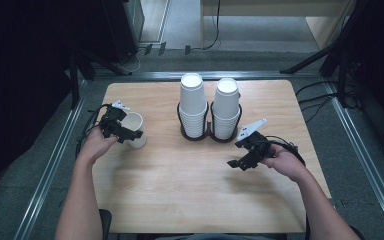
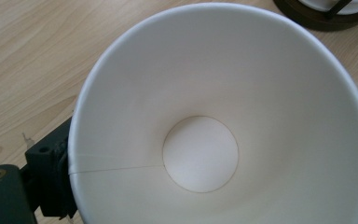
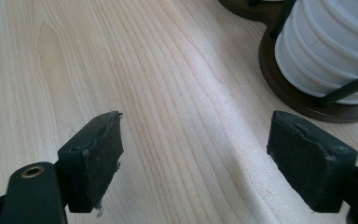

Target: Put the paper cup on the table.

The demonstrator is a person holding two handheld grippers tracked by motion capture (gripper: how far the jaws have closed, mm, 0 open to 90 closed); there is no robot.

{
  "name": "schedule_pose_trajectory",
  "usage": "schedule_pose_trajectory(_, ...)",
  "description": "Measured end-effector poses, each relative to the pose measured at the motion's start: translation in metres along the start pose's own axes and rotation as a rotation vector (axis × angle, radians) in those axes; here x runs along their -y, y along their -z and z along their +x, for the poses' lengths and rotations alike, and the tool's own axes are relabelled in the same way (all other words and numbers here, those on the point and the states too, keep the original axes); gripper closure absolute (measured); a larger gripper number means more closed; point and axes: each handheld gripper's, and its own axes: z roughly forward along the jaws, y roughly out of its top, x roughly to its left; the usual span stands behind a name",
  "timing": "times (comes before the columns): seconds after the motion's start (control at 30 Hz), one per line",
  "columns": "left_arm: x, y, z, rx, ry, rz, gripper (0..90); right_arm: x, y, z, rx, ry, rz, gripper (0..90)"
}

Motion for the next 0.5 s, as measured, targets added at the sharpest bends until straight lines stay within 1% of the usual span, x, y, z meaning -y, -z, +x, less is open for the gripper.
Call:
schedule_pose_trajectory(0.03,0.0000,0.0000,0.0000,0.000,0.000,0.000,4.0,0.0000,0.0000,0.0000,0.000,0.000,0.000,18.1)
schedule_pose_trajectory(0.1,0.0004,0.0004,0.0009,0.004,0.018,0.002,3.2,0.0001,-0.0003,-0.0001,-0.001,0.000,0.001,18.1)
schedule_pose_trajectory(0.13,0.0004,0.0004,0.0009,0.004,0.018,0.002,2.7,0.0001,-0.0005,-0.0001,-0.001,0.000,0.002,18.0)
schedule_pose_trajectory(0.23,0.0005,0.0025,0.0014,0.014,0.026,-0.011,0.0,0.0000,-0.0005,0.0000,-0.001,0.001,0.002,18.0)
schedule_pose_trajectory(0.4,0.0002,0.0072,0.0011,0.016,0.025,-0.028,0.0,0.0001,-0.0003,0.0001,0.000,0.000,0.004,18.0)
schedule_pose_trajectory(0.5,-0.0003,0.0094,0.0015,0.015,0.026,-0.022,0.0,0.0001,-0.0004,0.0002,0.000,0.001,0.004,18.1)
